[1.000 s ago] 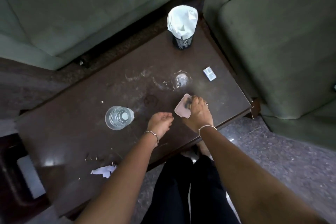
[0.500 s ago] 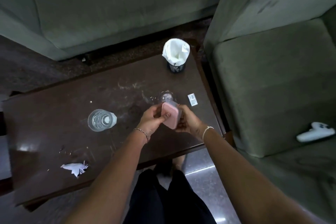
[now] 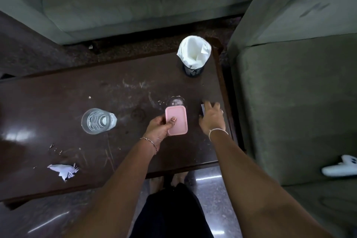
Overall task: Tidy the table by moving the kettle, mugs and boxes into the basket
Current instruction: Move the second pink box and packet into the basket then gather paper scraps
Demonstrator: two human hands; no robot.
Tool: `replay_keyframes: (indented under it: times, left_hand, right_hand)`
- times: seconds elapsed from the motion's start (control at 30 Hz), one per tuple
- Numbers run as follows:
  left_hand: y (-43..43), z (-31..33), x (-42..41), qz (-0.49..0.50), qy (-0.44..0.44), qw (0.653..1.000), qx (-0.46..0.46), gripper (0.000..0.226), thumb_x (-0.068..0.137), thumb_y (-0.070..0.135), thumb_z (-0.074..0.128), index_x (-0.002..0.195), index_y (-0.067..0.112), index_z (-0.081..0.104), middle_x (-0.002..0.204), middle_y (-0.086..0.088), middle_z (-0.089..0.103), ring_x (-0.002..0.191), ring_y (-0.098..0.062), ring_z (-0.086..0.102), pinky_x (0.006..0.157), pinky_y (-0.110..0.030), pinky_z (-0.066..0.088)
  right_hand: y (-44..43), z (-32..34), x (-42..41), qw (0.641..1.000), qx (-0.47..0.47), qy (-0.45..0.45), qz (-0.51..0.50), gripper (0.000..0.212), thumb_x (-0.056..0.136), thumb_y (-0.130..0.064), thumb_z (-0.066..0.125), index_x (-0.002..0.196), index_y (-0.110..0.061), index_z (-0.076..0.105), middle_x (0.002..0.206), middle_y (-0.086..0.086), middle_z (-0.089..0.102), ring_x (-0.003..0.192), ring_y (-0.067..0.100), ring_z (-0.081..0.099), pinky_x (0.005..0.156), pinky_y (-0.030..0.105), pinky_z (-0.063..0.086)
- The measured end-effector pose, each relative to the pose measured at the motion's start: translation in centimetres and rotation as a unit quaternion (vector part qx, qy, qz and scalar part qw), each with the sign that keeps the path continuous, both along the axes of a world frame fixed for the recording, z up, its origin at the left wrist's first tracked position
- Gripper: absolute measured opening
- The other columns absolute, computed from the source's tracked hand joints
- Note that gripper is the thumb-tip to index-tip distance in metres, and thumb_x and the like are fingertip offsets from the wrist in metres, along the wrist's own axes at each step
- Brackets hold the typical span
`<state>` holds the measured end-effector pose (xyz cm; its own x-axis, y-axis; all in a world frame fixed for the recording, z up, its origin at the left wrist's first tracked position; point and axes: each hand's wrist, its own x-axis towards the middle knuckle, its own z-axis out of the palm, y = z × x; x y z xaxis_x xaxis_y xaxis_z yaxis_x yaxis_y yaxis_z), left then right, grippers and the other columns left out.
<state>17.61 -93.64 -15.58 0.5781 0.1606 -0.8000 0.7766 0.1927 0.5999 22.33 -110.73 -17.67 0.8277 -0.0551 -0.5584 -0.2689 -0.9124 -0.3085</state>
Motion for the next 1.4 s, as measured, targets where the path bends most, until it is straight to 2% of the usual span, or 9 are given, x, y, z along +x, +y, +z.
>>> replay_keyframes:
  times: [0.23,0.43,0.5,0.57,0.63,0.77,1.1,1.27,1.4]
  left_hand:
    - [1.6,-2.1,-0.3,0.004,0.015,1.000,-0.001,0.023,0.087,0.012,0.067,0.109,0.006,0.063,0.087,0.000,0.068,0.077,-0.010,0.064,0.060,-0.022,0.055]
    - [2.4,0.2,-0.8,0.043,0.009,0.999,-0.031,0.024,0.087,0.017,0.067,0.110,0.009,0.064,0.085,0.003,0.068,0.077,-0.009,0.065,0.060,-0.023,0.054]
    - [2.8,1.7,-1.2,0.066,0.004,0.997,-0.050,0.022,0.088,0.019,0.066,0.109,0.011,0.064,0.088,0.001,0.068,0.080,-0.012,0.064,0.066,-0.027,0.055]
    - [3.5,3.7,-1.8,0.093,-0.005,0.993,-0.070,0.015,0.089,0.020,0.065,0.103,0.014,0.064,0.089,-0.001,0.068,0.081,-0.014,0.064,0.068,-0.030,0.055]
    - [4.6,5.9,-2.7,0.119,-0.015,0.990,-0.080,0.010,0.090,0.020,0.064,0.099,0.015,0.063,0.088,-0.003,0.067,0.082,-0.015,0.063,0.067,-0.031,0.055]
    - [8.2,10.3,-5.9,0.151,-0.048,0.984,-0.080,0.006,0.092,0.019,0.061,0.087,0.015,0.062,0.085,-0.002,0.065,0.078,-0.013,0.062,0.056,-0.024,0.056]
    - [23.5,19.1,-20.5,0.268,-0.126,0.953,-0.064,0.010,0.090,0.022,0.063,0.096,0.014,0.063,0.093,-0.008,0.067,0.085,-0.020,0.064,0.060,-0.029,0.056]
    - [31.0,21.9,-28.4,0.306,-0.158,0.937,-0.059,0.015,0.088,0.016,0.065,0.102,0.010,0.064,0.090,-0.010,0.069,0.083,-0.023,0.065,0.078,-0.038,0.054]
    - [35.7,23.4,-33.2,0.354,-0.170,0.918,-0.054,0.016,0.085,0.016,0.068,0.101,0.014,0.065,0.089,-0.007,0.071,0.084,-0.020,0.066,0.068,-0.032,0.054]
  right_hand:
    - [0.0,-2.6,0.3,0.994,-0.064,-0.074,0.040,0.033,0.095,-0.015,0.053,0.127,-0.013,0.045,0.125,0.019,0.044,0.113,0.038,0.050,0.079,0.044,0.050]
    - [0.9,-0.8,-0.3,0.992,0.073,-0.071,-0.075,0.031,0.088,-0.010,0.059,0.118,-0.007,0.055,0.114,0.023,0.056,0.102,0.040,0.057,0.085,0.039,0.046]
    - [2.2,1.2,-0.7,0.948,0.222,-0.055,-0.221,0.025,0.085,-0.008,0.064,0.110,-0.011,0.063,0.100,0.013,0.066,0.090,0.031,0.063,0.080,0.034,0.051]
    - [4.0,3.7,-1.6,0.846,0.389,-0.001,-0.364,0.020,0.086,-0.002,0.066,0.102,-0.014,0.065,0.088,0.005,0.066,0.078,0.021,0.064,0.067,0.031,0.059]
    - [5.6,6.0,-2.7,0.773,0.467,0.041,-0.427,0.020,0.087,-0.003,0.067,0.103,-0.014,0.063,0.094,0.005,0.065,0.080,0.018,0.064,0.061,0.027,0.060]
    - [9.2,10.4,-6.1,0.719,0.531,0.107,-0.434,0.027,0.094,-0.004,0.057,0.121,-0.006,0.055,0.111,0.015,0.061,0.084,0.020,0.063,0.065,0.029,0.061]
    - [24.8,20.9,-16.8,0.737,0.584,0.149,-0.307,0.029,0.096,0.000,0.050,0.124,0.001,0.056,0.093,0.012,0.068,0.074,0.019,0.069,0.059,0.024,0.060]
    - [33.9,24.2,-22.7,0.737,0.604,0.170,-0.253,0.023,0.095,-0.003,0.053,0.117,-0.005,0.059,0.090,0.009,0.072,0.068,0.016,0.072,0.058,0.022,0.059]
    - [39.9,26.0,-26.6,0.753,0.594,0.195,-0.208,0.020,0.095,-0.003,0.053,0.115,-0.002,0.058,0.087,0.011,0.072,0.072,0.021,0.071,0.054,0.022,0.058]
